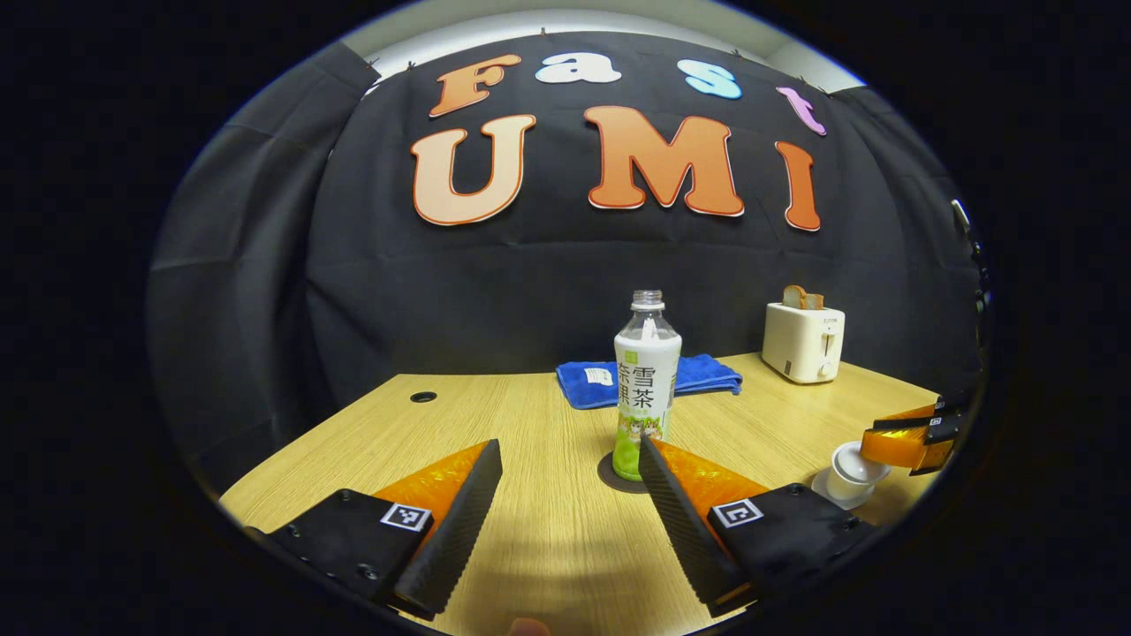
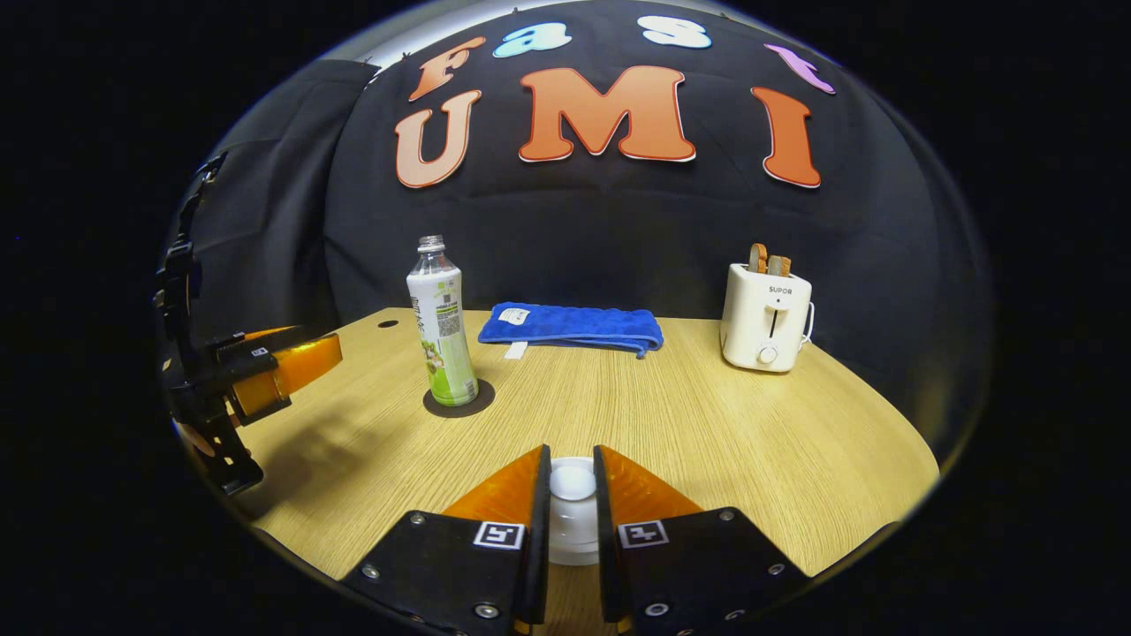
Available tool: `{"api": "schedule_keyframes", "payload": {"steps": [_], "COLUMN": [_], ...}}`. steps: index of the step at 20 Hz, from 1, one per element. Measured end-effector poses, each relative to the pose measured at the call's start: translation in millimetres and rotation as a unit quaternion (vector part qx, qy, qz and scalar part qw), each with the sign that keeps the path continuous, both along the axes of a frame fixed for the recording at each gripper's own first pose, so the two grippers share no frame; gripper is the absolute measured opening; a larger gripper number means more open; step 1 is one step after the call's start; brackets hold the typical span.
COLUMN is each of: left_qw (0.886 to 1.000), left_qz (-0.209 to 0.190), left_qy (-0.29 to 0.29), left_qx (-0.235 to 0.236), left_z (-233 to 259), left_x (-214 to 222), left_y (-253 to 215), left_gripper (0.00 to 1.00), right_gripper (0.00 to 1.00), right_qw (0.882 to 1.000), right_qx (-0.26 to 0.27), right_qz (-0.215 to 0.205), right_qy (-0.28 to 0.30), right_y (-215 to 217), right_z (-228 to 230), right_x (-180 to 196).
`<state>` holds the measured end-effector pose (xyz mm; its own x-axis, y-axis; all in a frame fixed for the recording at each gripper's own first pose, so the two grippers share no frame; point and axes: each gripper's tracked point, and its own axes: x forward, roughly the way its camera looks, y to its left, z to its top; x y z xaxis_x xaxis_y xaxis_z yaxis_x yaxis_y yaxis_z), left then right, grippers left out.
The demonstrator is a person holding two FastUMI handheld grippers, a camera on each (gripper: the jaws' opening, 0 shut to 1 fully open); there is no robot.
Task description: Open the teacup lid with one hand, grasp the water bottle and pour water into the teacup with the other hand; after pouring, place the water bottle on the coaster and then close the teacup lid.
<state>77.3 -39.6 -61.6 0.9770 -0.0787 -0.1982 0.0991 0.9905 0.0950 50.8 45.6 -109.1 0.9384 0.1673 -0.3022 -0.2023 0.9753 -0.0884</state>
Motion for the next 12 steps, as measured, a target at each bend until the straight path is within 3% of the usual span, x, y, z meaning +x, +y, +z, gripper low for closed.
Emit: {"api": "schedule_keyframes", "payload": {"steps": [3, 4, 6, 7, 9, 12], "left_qw": [1.000, 1.000, 1.000, 1.000, 1.000, 1.000], "left_qz": [-0.004, -0.004, -0.004, -0.004, -0.004, -0.006], "left_qy": [0.002, 0.004, 0.003, 0.002, -0.001, -0.006], "left_qx": [0.000, 0.000, 0.000, 0.000, 0.001, 0.000], "left_z": [-1, -2, -1, 0, 3, 6], "left_x": [0, -2, -1, -2, -2, -4], "left_y": [-2, -2, -2, -2, -2, -5], "left_gripper": [0.95, 1.00, 1.00, 0.95, 0.95, 0.99], "right_gripper": [0.28, 0.29, 0.30, 0.28, 0.42, 0.53], "right_qw": [1.000, 1.000, 1.000, 1.000, 1.000, 0.999], "right_qx": [-0.002, 0.000, 0.005, 0.006, 0.011, 0.014], "right_qz": [-0.001, -0.001, -0.001, -0.002, -0.007, -0.018], "right_qy": [-0.001, -0.001, -0.004, -0.006, -0.013, -0.022], "right_y": [-1, -1, -2, -4, -10, -20], "right_z": [1, 2, 5, 8, 16, 26], "right_x": [1, -1, -1, -2, -5, -9]}}
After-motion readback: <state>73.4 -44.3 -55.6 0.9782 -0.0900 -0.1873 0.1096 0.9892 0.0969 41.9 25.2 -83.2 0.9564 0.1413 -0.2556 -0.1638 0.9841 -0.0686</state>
